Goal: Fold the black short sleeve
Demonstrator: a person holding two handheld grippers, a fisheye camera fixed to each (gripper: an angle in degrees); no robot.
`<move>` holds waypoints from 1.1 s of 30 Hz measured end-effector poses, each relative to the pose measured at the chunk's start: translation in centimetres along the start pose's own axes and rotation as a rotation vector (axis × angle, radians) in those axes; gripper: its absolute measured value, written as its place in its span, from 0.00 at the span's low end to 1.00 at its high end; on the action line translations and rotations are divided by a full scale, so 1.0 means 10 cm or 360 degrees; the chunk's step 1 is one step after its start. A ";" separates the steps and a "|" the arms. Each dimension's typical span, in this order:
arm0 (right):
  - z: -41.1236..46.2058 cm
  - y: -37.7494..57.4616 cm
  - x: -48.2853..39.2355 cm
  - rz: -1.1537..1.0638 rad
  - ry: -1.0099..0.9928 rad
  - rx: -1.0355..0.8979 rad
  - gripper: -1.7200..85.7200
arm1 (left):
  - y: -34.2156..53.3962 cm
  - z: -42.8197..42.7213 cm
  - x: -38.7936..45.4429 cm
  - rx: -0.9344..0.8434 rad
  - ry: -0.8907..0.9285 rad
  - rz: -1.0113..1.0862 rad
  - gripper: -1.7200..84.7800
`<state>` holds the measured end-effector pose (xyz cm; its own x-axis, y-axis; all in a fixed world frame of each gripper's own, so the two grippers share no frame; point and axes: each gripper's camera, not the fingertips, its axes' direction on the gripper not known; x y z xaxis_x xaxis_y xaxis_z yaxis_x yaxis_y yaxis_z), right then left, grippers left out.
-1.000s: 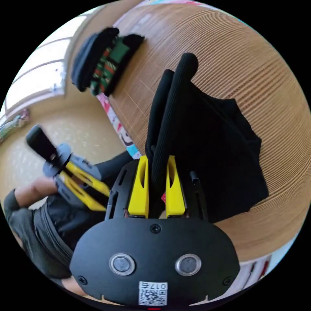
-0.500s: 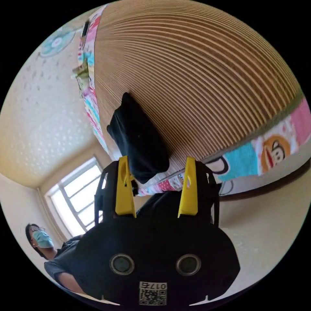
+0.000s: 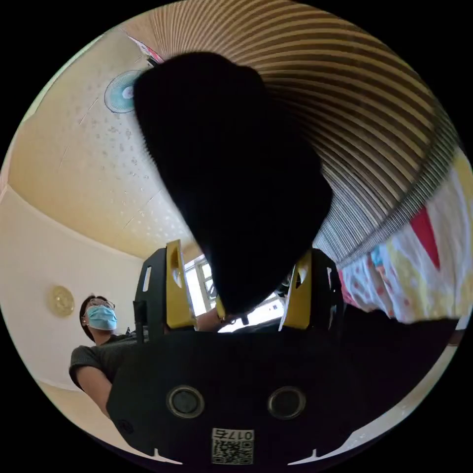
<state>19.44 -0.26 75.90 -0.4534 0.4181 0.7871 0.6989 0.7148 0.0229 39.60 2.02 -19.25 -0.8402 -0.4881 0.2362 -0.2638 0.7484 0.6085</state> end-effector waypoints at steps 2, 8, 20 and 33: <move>0.13 -0.24 -0.04 -0.0017 -0.0028 -0.0087 0.29 | 0.01 0.09 0.08 -0.0068 -0.0067 0.0087 0.09; 0.18 -0.81 -0.91 -0.0468 -0.0062 -0.0199 0.21 | -0.04 -0.09 0.36 -0.0041 -0.0175 0.0195 0.14; -1.56 -0.87 -3.23 -0.1129 0.0124 0.0008 0.21 | 0.10 -1.26 1.46 0.0470 0.0226 0.0156 0.15; -2.81 1.79 -0.07 0.0789 -0.0506 0.1595 0.04 | 0.86 -1.73 1.79 0.1408 0.1977 0.0046 0.11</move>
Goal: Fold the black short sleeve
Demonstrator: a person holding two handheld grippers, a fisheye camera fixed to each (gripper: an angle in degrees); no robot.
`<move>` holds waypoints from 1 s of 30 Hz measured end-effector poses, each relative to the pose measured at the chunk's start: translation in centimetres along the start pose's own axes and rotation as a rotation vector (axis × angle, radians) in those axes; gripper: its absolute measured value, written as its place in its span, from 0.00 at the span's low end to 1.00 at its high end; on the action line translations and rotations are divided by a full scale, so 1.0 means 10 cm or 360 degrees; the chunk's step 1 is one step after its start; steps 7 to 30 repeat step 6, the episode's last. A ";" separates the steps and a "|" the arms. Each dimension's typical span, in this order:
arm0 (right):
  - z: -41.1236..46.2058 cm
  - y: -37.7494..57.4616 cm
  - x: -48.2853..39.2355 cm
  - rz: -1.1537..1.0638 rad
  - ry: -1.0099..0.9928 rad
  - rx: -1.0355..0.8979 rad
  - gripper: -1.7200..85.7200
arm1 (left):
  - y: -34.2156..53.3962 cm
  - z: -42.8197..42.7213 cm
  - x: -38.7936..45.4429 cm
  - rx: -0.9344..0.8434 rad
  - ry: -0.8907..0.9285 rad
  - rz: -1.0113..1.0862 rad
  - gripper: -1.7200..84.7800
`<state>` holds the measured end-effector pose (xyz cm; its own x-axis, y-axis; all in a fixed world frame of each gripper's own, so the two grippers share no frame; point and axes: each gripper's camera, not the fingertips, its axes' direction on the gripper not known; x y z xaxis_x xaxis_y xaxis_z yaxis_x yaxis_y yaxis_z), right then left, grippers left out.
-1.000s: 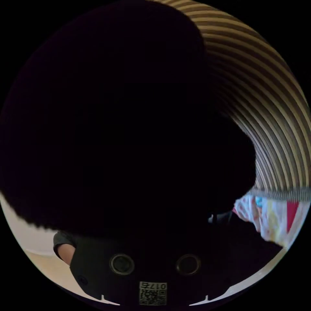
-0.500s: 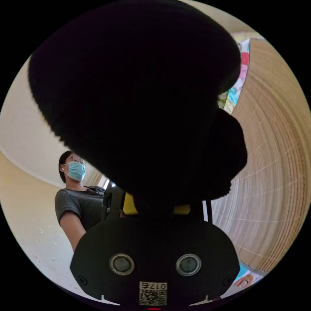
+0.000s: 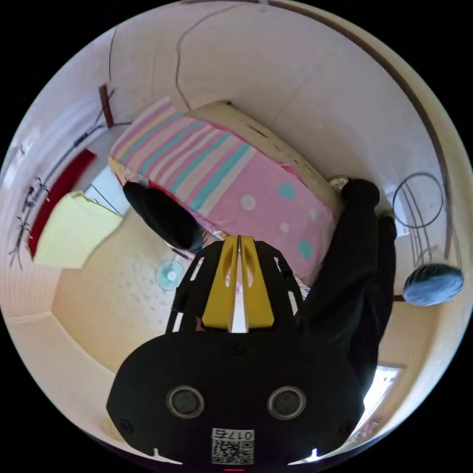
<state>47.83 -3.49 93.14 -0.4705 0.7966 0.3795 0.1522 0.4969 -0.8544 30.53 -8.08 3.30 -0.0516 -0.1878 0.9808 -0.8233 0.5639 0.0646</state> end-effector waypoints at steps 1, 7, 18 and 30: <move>0.02 0.05 0.14 0.0037 -0.0046 -0.0006 0.04 | 0.02 0.01 0.02 0.0030 0.0023 0.0015 0.11; 0.76 0.33 0.64 0.0257 -0.0131 -0.0076 0.03 | 0.10 0.26 0.20 0.0169 0.0180 0.0122 0.11; 0.76 0.33 0.64 0.0257 -0.0131 -0.0076 0.03 | 0.10 0.26 0.20 0.0169 0.0180 0.0122 0.11; 0.76 0.33 0.64 0.0257 -0.0131 -0.0076 0.03 | 0.10 0.26 0.20 0.0169 0.0180 0.0122 0.11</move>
